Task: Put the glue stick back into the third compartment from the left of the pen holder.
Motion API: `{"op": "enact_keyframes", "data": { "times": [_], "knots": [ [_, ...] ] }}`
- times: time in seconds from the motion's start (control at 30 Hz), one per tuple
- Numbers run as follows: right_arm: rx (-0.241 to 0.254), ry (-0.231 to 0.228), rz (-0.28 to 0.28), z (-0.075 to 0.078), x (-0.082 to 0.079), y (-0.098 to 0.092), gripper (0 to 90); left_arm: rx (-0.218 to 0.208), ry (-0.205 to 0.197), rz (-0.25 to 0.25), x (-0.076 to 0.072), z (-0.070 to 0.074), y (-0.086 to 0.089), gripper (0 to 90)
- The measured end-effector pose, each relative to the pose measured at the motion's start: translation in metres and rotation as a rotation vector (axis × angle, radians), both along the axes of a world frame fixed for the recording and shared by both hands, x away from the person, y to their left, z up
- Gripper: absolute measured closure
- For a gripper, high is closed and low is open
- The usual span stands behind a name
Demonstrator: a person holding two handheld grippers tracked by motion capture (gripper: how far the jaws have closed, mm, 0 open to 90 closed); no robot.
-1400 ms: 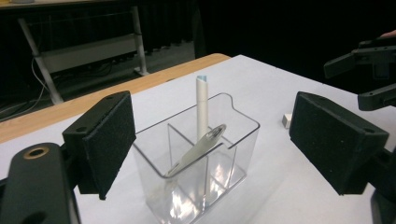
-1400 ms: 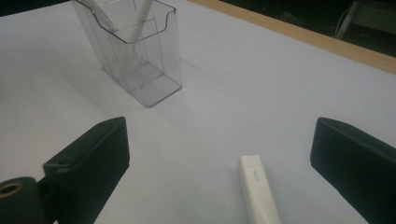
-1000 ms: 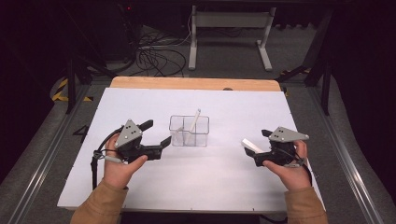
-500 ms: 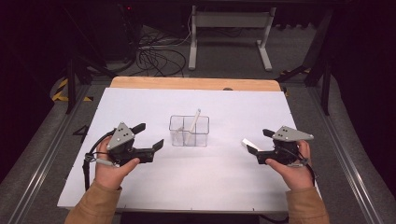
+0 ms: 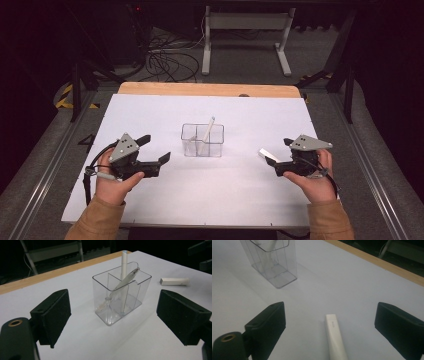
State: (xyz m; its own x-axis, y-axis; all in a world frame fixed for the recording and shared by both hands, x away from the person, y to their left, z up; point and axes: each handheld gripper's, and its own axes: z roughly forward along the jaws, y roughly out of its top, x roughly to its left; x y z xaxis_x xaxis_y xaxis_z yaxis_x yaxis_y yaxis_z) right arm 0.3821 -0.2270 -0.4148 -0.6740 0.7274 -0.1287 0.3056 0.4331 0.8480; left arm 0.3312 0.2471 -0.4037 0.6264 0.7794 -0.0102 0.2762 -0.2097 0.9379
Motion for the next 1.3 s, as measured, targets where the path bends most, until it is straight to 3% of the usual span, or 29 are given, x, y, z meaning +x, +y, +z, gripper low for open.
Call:
{"op": "enact_keyframes", "data": {
  "times": [0.07,0.3,0.53,0.77,0.93,1.07,1.3],
  "knots": [
    [-0.014,0.003,0.005,0.0,0.001,-0.002,20.5,0.003,-0.004,0.007,-0.001,0.0,0.002,13.0],
    [-0.044,0.043,-0.018,-0.004,0.003,-0.009,32.1,0.008,-0.005,0.02,-0.006,0.002,0.009,12.9],
    [-0.104,0.069,-0.041,-0.009,0.007,-0.014,34.2,0.003,0.0,0.03,-0.007,0.002,0.017,12.8],
    [-0.123,0.104,-0.044,-0.016,0.01,-0.016,34.5,0.009,0.002,0.039,-0.008,0.002,0.022,12.8],
    [-0.137,0.127,-0.015,-0.02,0.012,-0.015,38.2,0.011,0.008,0.04,-0.008,0.001,0.022,12.6],
    [-0.166,0.118,0.013,-0.022,0.014,-0.013,38.3,0.022,0.024,0.036,-0.007,-0.001,0.023,12.3],
    [-0.202,0.175,0.017,-0.03,0.017,-0.014,40.5,0.02,0.028,0.036,-0.008,0.0,0.025,12.3]
  ]
}}
